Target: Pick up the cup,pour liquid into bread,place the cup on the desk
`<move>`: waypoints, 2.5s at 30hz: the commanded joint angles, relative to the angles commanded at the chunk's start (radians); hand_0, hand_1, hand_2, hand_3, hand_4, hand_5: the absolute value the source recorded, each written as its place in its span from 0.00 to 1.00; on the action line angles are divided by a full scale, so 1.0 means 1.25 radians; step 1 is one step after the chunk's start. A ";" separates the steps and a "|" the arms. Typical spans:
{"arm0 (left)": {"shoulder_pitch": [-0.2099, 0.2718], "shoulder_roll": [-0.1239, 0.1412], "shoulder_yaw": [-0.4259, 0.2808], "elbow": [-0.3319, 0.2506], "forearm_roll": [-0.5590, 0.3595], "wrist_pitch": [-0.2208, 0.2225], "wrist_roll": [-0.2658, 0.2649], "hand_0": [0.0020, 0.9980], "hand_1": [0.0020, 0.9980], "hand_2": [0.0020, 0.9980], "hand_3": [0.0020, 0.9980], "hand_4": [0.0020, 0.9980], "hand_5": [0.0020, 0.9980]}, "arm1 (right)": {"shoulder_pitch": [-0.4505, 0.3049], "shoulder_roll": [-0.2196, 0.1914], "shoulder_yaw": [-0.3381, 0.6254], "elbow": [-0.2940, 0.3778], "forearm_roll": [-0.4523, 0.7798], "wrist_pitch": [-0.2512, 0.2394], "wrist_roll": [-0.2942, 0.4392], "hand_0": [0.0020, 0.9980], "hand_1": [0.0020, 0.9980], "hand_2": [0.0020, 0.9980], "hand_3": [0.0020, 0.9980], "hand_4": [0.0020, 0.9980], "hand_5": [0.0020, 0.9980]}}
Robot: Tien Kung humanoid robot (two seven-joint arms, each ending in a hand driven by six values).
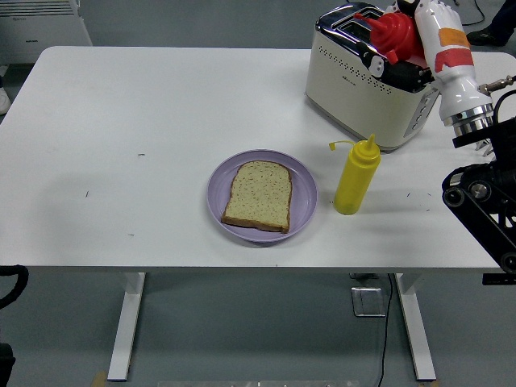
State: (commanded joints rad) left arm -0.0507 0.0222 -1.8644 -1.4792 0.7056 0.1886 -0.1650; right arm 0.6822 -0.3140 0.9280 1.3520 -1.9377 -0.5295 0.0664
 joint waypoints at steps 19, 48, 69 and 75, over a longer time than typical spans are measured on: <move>0.001 -0.001 -0.006 0.001 -0.001 0.000 0.000 0.75 0.76 0.76 0.66 0.60 1.00 | 0.227 -0.053 -0.261 -0.074 -0.265 0.094 -0.119 0.00 0.12 0.27 0.29 0.72 0.08; 0.003 -0.003 -0.006 0.001 -0.001 -0.002 0.002 0.75 0.76 0.76 0.66 0.60 1.00 | 0.298 -0.058 -0.386 -0.099 -0.265 0.147 -0.163 0.00 0.14 0.28 0.30 0.68 0.06; 0.007 -0.002 -0.004 0.001 -0.002 -0.001 0.001 0.75 0.76 0.76 0.66 0.60 1.00 | 0.311 -0.041 -0.444 -0.089 -0.265 0.157 -0.187 0.01 0.15 0.29 0.31 0.64 0.04; 0.006 -0.002 -0.005 0.001 -0.002 -0.001 0.001 0.75 0.76 0.76 0.66 0.60 1.00 | 0.290 -0.044 -0.382 -0.078 -0.265 0.144 -0.193 0.01 0.15 0.29 0.31 0.64 0.03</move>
State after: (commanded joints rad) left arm -0.0427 0.0194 -1.8705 -1.4773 0.7029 0.1875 -0.1641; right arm 1.0442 -0.3691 0.4504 1.2550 -2.2689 -0.3498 -0.1747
